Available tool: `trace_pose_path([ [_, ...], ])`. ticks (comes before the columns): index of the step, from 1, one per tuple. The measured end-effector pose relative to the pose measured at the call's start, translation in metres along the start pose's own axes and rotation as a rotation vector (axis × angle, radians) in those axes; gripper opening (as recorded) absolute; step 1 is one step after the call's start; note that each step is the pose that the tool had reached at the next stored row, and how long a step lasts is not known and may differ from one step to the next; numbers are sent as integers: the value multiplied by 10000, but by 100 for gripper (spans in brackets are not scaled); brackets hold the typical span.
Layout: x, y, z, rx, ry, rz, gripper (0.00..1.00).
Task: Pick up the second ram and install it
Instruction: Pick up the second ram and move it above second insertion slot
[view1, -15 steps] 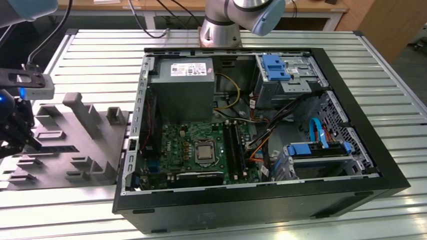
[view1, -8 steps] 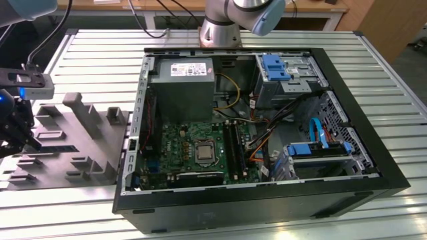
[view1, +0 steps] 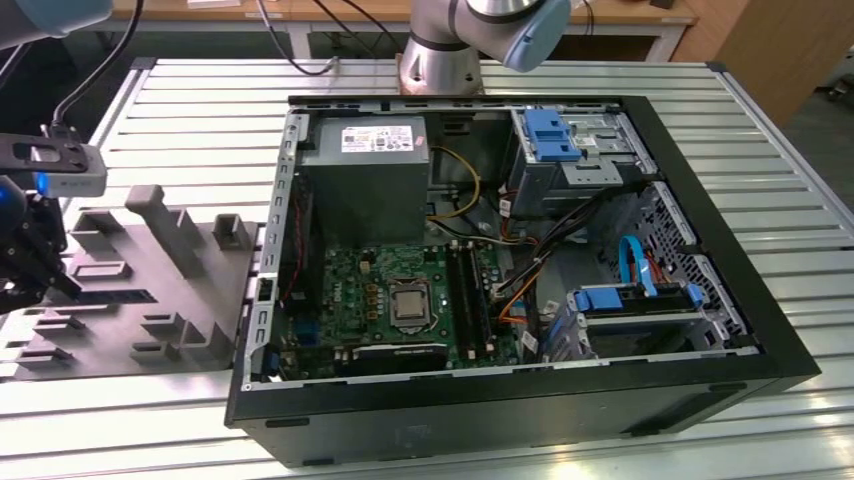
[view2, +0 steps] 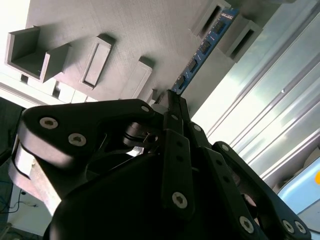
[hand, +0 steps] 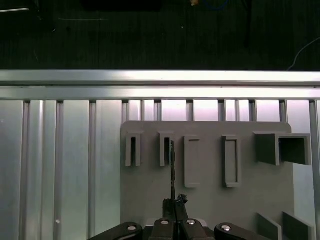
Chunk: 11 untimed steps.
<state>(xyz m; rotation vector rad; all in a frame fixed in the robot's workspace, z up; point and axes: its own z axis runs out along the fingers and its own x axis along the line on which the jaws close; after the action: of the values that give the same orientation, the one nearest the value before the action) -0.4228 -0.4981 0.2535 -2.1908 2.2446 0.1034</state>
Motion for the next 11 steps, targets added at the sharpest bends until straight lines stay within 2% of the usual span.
trace_pose_path([
  [11, -7, 6, -135, 0, 0, 2, 11],
])
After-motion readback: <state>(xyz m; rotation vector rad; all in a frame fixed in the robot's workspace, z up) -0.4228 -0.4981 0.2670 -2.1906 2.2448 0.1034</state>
